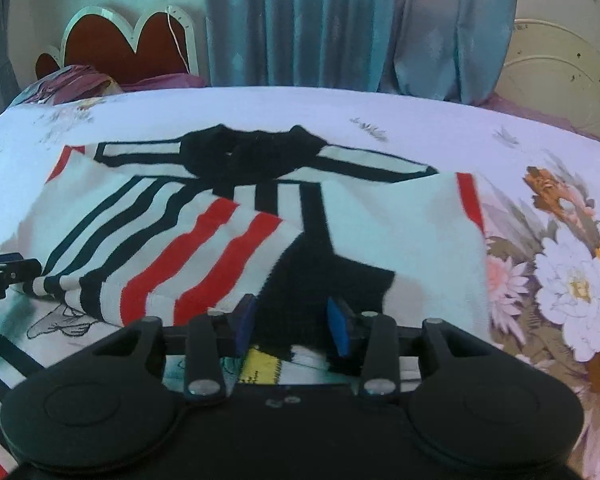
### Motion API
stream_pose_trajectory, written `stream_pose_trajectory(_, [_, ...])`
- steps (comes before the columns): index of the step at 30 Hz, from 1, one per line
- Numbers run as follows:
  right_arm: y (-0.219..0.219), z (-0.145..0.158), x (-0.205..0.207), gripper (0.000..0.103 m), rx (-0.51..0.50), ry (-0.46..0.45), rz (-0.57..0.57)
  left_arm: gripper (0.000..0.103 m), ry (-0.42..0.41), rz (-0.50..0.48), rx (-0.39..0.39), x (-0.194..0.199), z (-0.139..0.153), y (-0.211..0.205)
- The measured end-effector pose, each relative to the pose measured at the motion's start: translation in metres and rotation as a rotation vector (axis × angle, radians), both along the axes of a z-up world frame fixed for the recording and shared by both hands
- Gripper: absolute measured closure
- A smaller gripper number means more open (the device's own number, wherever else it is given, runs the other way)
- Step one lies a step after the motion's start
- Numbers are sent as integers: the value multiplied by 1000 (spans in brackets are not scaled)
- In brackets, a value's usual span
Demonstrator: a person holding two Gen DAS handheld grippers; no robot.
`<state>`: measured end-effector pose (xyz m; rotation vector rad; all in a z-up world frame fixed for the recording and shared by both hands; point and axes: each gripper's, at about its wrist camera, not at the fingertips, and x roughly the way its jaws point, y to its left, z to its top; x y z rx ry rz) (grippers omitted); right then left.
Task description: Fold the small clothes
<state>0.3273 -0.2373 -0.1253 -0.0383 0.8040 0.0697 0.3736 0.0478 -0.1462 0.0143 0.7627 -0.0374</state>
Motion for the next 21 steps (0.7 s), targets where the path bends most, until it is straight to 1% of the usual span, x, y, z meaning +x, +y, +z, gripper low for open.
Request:
stream_pose_trajectory(3, [-5,8,-11,64,46,-7,14,74,5,17,19,-6,3,-5])
stream_pose_trajectory(6, [-2,10,-23,62,52,1,51,74,7,32,42,-13,4,-10])
stream_pose_trajectory(9, [5,6,-30,62,64,29,87,74,7,44,34,-21,10,-16])
stream_pose_trajectory(17, [21,2,-43,61,89,43,178,74,2,7,18,-45,20,-51])
stream_pose_trajectory(21, [21,11,-41,61,62,6,192,74,-5,-14,15,-44,23,-66])
